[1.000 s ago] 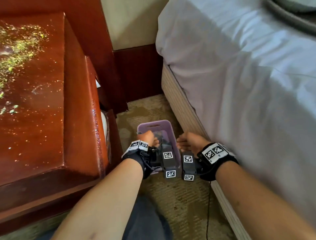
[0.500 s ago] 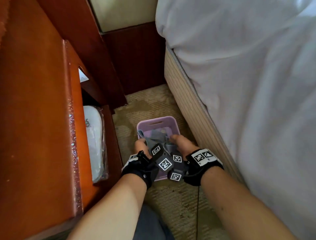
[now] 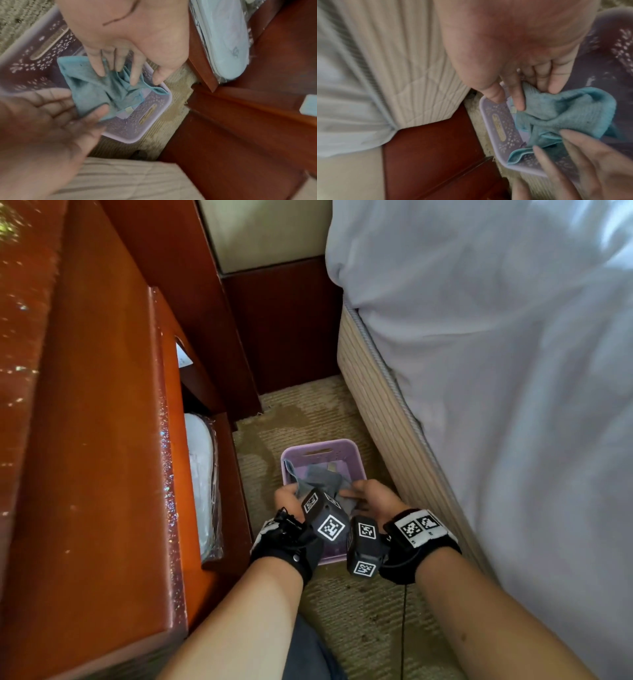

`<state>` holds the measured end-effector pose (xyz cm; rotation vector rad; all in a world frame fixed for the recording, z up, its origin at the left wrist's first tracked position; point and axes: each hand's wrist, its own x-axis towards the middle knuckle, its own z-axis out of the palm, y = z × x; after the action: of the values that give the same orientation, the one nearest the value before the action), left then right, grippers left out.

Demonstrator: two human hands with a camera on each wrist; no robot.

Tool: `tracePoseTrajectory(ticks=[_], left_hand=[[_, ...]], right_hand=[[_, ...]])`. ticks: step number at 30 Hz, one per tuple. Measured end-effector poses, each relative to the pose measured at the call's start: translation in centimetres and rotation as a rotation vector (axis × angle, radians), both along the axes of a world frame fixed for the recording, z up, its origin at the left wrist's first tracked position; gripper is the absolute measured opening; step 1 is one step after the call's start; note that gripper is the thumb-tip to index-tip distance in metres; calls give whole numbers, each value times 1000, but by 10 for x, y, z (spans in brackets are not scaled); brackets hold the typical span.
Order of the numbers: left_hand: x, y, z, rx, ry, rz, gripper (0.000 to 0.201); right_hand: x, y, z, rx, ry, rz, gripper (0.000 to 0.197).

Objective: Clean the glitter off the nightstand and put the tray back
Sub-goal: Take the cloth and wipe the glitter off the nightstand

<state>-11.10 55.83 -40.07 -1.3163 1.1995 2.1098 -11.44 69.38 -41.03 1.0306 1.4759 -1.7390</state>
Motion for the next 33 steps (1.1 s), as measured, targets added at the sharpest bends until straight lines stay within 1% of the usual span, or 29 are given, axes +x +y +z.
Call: tracePoseTrajectory(ticks=[1, 2, 3, 4, 5, 6, 8, 10, 13, 15, 17, 18, 20, 22, 23, 24, 25, 26, 28, 29, 31, 32, 33], left_hand=[[1, 3, 2, -17, 28, -44, 32], [1, 6, 8, -41, 39, -59, 39], [2, 10, 16, -31, 73, -71, 42], [3, 13, 25, -31, 99, -98, 38], [4, 16, 35, -25, 137, -126, 28], [6, 17, 45, -1, 180, -145, 23], [8, 16, 65, 12, 239, -206, 20], [12, 14, 92, 16, 288, -249, 13], [23, 5, 131, 48, 365, -309, 14], [32, 1, 158, 47, 409, -371, 19], [44, -2, 190, -19, 450, -427, 21], [50, -4, 203, -63, 474, -446, 21], [61, -7, 224, -145, 538, -457, 31], [73, -13, 246, -117, 541, -420, 44], [77, -16, 257, -123, 549, -426, 46], [80, -18, 268, -135, 567, -435, 46], [84, -21, 282, -146, 596, -433, 45], [85, -24, 295, -157, 630, -420, 44], [88, -30, 323, -108, 704, -387, 41], [92, -34, 337, -53, 732, -378, 38], [99, -45, 367, 69, 783, -378, 31], [103, -52, 380, 98, 815, -378, 32], [107, -61, 391, 75, 837, -375, 37]], right_hand=[[0, 2, 10, -8, 12, 0, 17], [2, 3, 22, -16, 23, -1, 14], [2, 4, 34, -17, 38, -4, 11], [4, 6, 46, -14, 58, -14, 8], [6, 8, 59, -17, 87, -19, 8], [7, 8, 74, -29, 107, -29, 11], [11, 8, 107, -58, 154, -5, 16], [20, 5, 148, -142, 187, 21, 23], [32, 2, 205, -278, 301, 59, 33], [43, -5, 243, -329, 383, 107, 33], [55, -10, 277, -280, 486, 177, 38], [61, -14, 295, -277, 503, 224, 41], [74, -16, 328, -214, 582, 290, 50], [93, -16, 356, -128, 675, 340, 65], [100, -15, 365, -96, 719, 357, 68], [104, -15, 370, -66, 737, 352, 68], [105, -15, 373, -56, 745, 321, 64], [107, -18, 378, -49, 734, 279, 55], [110, -27, 392, -27, 714, 158, 34], [112, -33, 398, -20, 719, 121, 30], [114, -48, 412, -30, 727, 57, 34], [115, -55, 418, -33, 751, 47, 34], [115, -64, 422, -34, 784, 56, 34]])
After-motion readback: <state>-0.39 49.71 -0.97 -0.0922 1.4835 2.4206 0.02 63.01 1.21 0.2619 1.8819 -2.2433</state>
